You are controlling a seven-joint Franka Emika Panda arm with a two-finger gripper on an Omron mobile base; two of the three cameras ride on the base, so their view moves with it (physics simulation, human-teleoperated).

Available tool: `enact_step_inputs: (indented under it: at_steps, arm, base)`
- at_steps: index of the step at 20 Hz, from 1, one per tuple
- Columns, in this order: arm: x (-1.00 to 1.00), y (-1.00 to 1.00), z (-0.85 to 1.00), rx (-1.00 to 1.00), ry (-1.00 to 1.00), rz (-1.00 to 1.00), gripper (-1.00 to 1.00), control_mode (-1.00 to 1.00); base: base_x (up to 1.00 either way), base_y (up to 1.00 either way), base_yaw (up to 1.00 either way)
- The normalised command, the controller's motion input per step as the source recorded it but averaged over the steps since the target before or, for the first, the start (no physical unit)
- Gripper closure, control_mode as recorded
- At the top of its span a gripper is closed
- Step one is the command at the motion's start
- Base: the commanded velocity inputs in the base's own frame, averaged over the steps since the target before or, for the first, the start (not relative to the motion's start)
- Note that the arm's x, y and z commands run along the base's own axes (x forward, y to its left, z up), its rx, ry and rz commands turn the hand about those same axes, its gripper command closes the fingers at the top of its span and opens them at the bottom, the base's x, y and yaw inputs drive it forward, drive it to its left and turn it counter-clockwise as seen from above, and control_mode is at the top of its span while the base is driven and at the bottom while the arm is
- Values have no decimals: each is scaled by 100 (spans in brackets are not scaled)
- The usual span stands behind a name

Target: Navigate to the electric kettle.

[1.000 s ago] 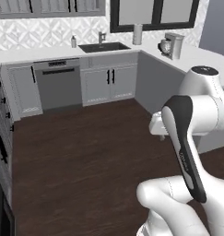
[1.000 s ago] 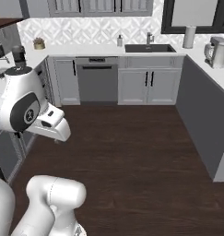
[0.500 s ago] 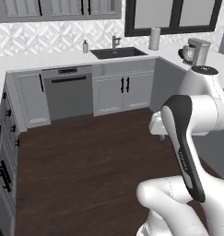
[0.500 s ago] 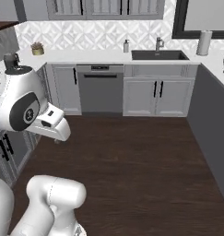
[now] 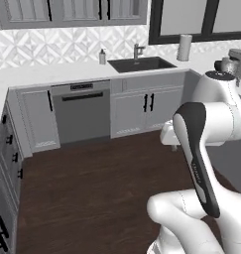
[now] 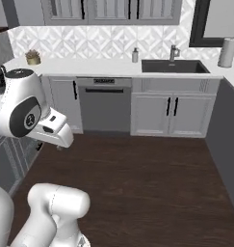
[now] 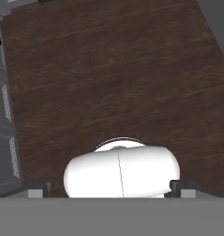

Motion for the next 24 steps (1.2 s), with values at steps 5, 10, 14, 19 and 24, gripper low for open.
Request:
enact_step_inputs:
  at_steps: [5,10,14,19,24]
  arm:
    - [0,0,0,0,0,0,-100,100]
    - [0,0,0,0,0,0,-100,100]
    - [0,0,0,0,0,0,-100,100]
    - [0,0,0,0,0,0,-100,100]
    - [0,0,0,0,0,0,-100,100]
  base:
    - [100,-30,7]
    - [100,-32,8]
    - [100,-20,8]
    - [100,-10,19]
    - [100,-2,43]
